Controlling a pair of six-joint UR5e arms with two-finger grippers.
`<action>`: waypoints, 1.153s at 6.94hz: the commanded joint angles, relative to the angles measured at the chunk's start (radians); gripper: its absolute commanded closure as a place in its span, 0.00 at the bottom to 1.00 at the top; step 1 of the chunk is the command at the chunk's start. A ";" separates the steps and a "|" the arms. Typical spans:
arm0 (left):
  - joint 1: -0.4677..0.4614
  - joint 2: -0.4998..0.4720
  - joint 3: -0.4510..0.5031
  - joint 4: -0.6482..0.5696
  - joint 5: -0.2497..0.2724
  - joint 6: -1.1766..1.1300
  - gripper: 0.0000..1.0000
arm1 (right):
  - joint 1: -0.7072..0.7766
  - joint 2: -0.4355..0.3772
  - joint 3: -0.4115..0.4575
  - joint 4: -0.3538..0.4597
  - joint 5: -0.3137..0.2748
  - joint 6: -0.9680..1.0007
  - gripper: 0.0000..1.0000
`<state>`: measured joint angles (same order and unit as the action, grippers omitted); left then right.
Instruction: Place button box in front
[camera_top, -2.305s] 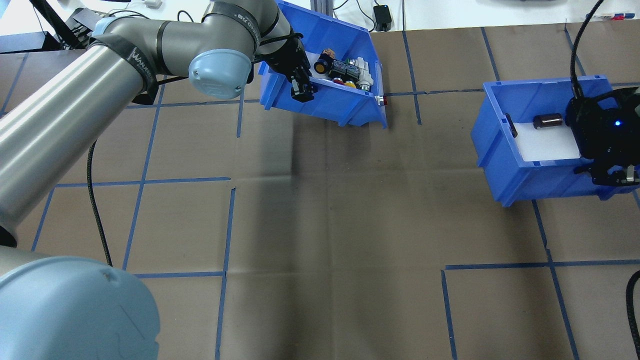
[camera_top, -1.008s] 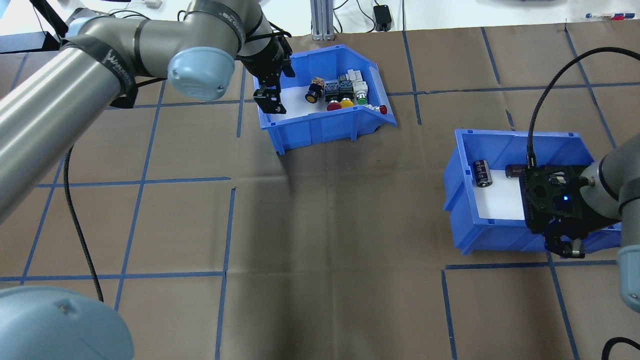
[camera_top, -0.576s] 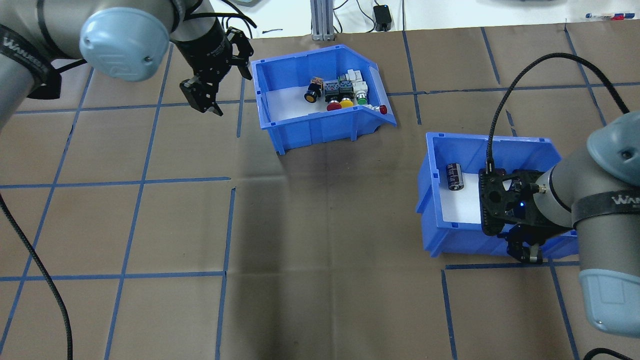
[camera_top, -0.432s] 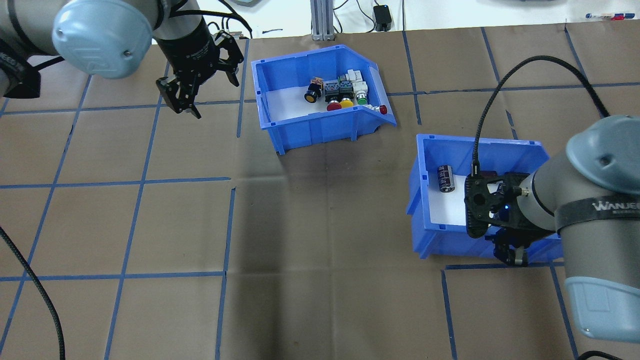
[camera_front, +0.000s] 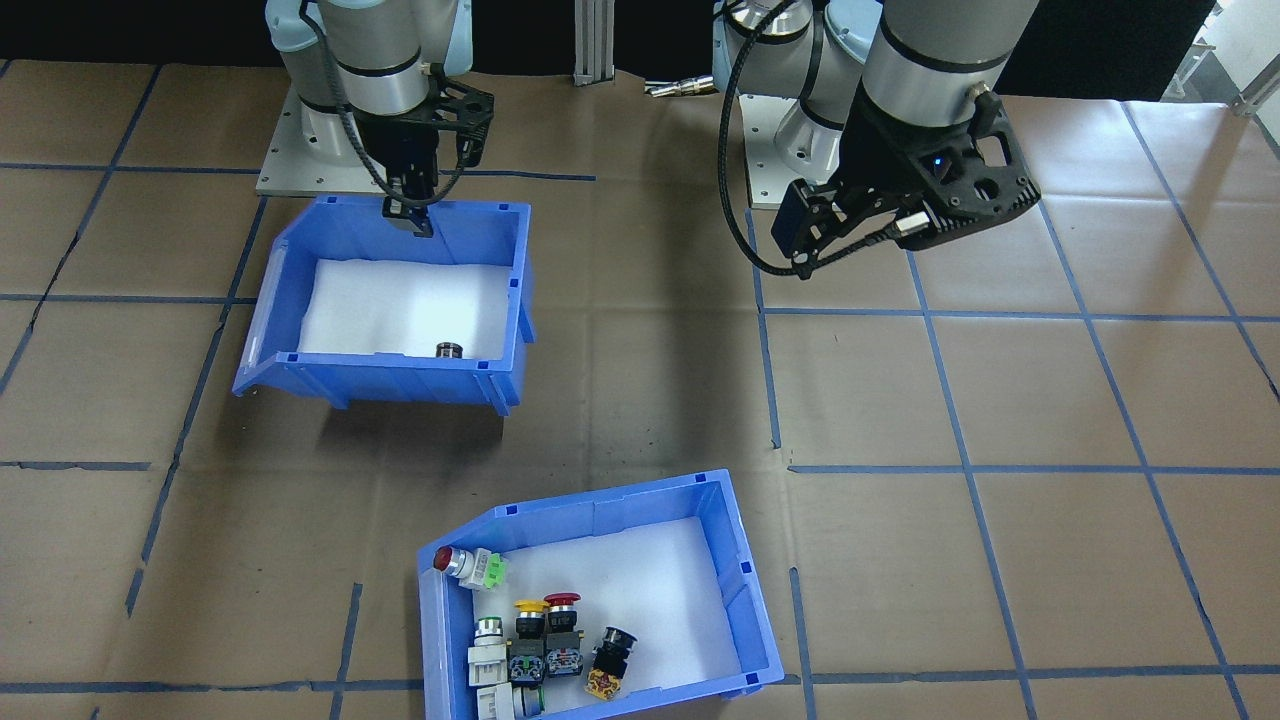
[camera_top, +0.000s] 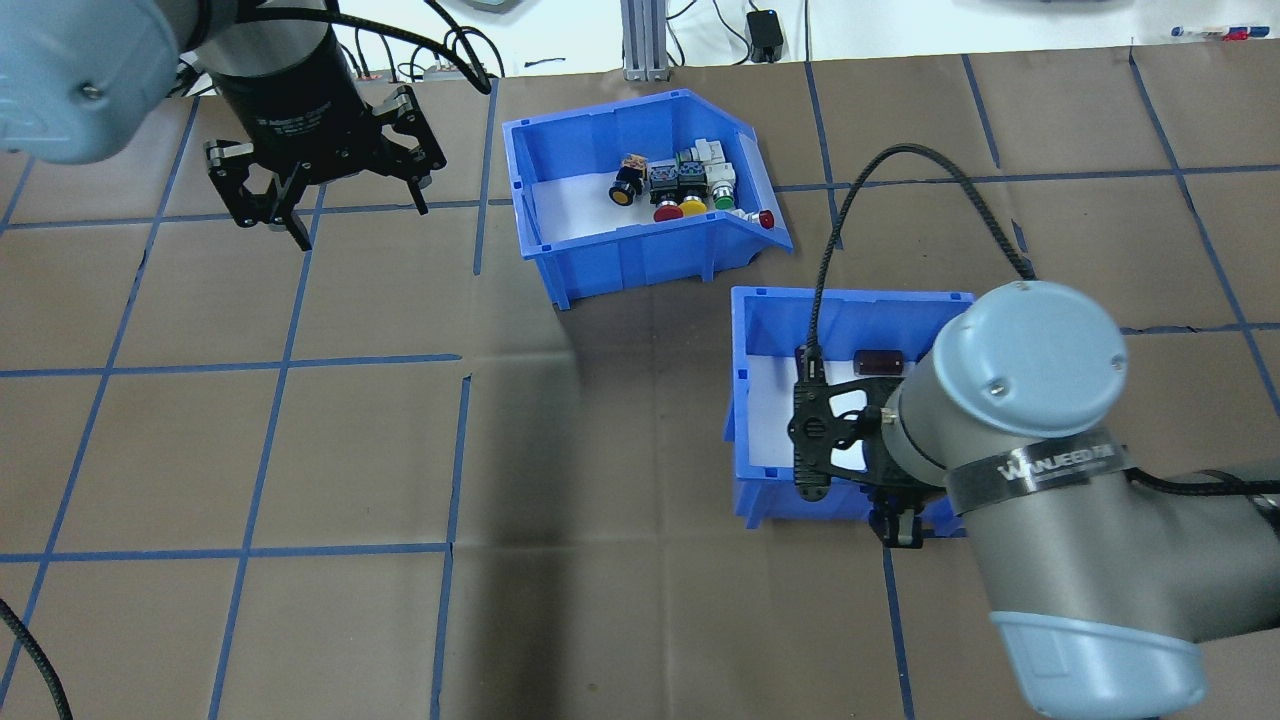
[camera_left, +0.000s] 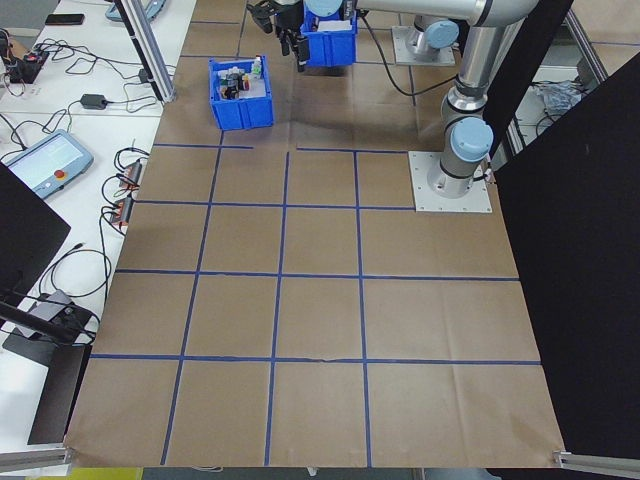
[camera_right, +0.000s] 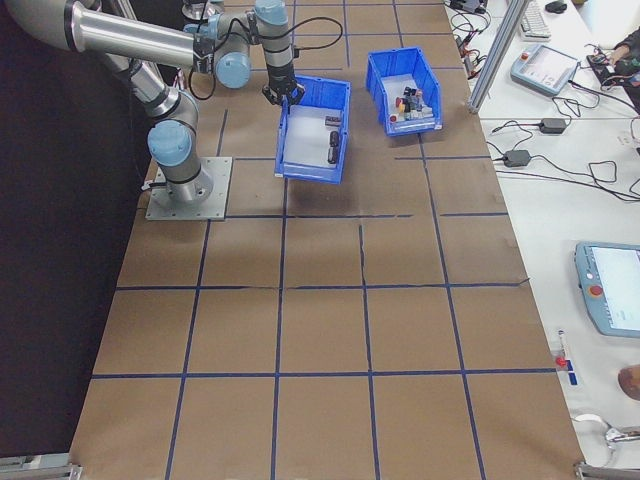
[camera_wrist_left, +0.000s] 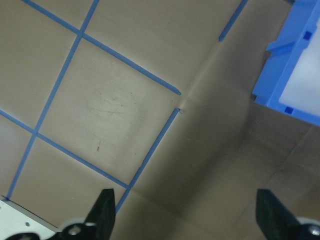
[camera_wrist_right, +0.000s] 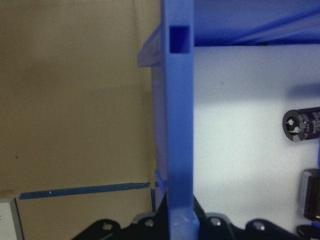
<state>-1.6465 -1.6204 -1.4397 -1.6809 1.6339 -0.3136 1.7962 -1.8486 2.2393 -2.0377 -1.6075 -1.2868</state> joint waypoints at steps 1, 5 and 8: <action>-0.001 0.115 -0.110 -0.003 -0.008 0.240 0.00 | 0.199 0.130 -0.001 -0.184 -0.035 0.114 0.97; 0.010 0.218 -0.246 0.030 -0.031 0.450 0.00 | 0.313 0.224 -0.010 -0.298 -0.069 0.286 0.97; 0.062 0.227 -0.249 0.029 -0.068 0.461 0.00 | 0.357 0.284 -0.013 -0.363 -0.069 0.317 0.95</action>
<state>-1.5965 -1.3976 -1.6877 -1.6529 1.5847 0.1402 2.1405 -1.5834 2.2279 -2.3826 -1.6766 -0.9772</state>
